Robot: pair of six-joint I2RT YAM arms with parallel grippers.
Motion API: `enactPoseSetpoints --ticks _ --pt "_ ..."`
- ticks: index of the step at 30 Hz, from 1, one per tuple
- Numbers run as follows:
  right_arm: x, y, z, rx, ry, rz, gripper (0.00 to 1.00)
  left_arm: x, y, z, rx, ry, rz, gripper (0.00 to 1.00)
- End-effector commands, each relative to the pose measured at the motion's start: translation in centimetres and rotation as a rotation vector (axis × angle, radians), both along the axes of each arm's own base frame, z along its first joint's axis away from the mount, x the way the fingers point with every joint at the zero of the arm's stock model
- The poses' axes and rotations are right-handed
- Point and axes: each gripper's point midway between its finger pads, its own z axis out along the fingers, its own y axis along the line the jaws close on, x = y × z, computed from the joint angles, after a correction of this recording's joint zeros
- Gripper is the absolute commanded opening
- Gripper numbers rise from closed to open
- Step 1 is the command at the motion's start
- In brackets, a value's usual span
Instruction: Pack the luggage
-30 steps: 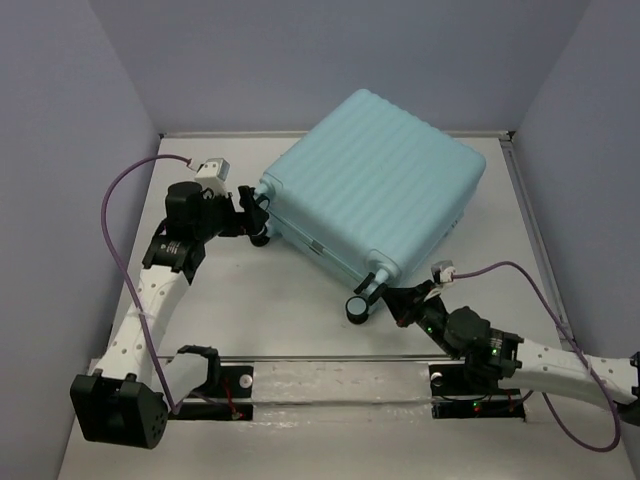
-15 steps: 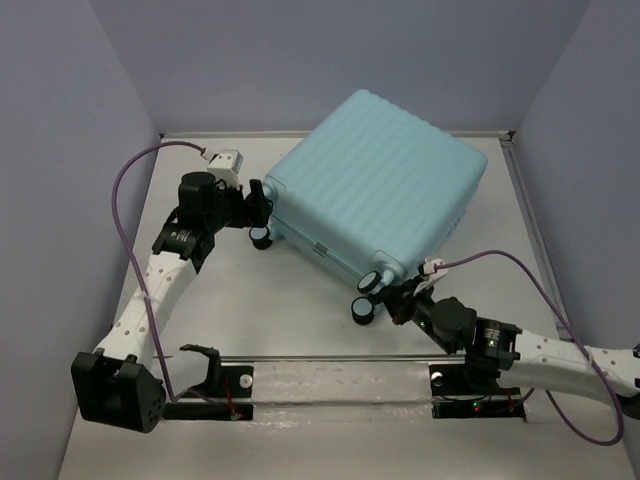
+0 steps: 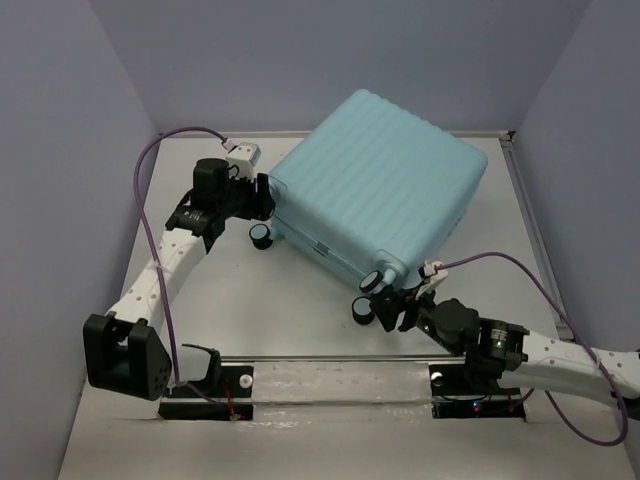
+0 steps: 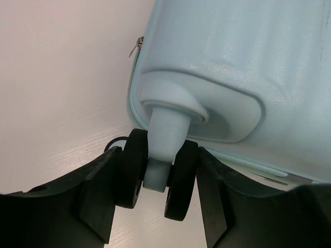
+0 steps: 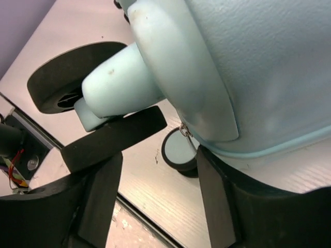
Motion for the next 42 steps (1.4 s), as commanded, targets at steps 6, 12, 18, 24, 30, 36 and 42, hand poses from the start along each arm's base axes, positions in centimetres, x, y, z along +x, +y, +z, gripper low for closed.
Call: enactPoseSetpoints --ticks 6,12,18,24,30,36,42 --pt "3.5 -4.3 2.2 -0.039 0.003 -0.246 0.49 0.0 -1.1 1.6 -0.075 -0.043 0.001 0.06" --pt "8.5 -6.3 3.4 -0.07 -0.01 -0.317 0.37 -2.9 -2.5 -0.5 -0.082 0.013 -0.022 0.06" --pt "13.8 -4.9 4.6 -0.058 -0.041 -0.219 0.35 -6.5 -4.7 -1.9 -0.078 0.049 -0.069 0.06" --pt "15.8 -1.3 6.3 -0.094 -0.097 -0.046 0.36 -8.2 -5.3 -1.1 -0.145 0.04 -0.095 0.06" --pt "14.1 1.0 7.0 -0.112 -0.157 0.187 0.55 -8.9 -7.1 1.6 -0.292 0.021 -0.145 0.06" --pt "12.2 -0.7 5.5 -0.059 -0.141 0.121 0.67 -9.1 -9.3 4.9 -0.502 -0.01 -0.19 0.06" --pt "11.6 -2.9 2.8 0.07 -0.128 -0.038 0.44 -9.4 -10.1 7.7 -0.674 -0.039 -0.196 0.06"
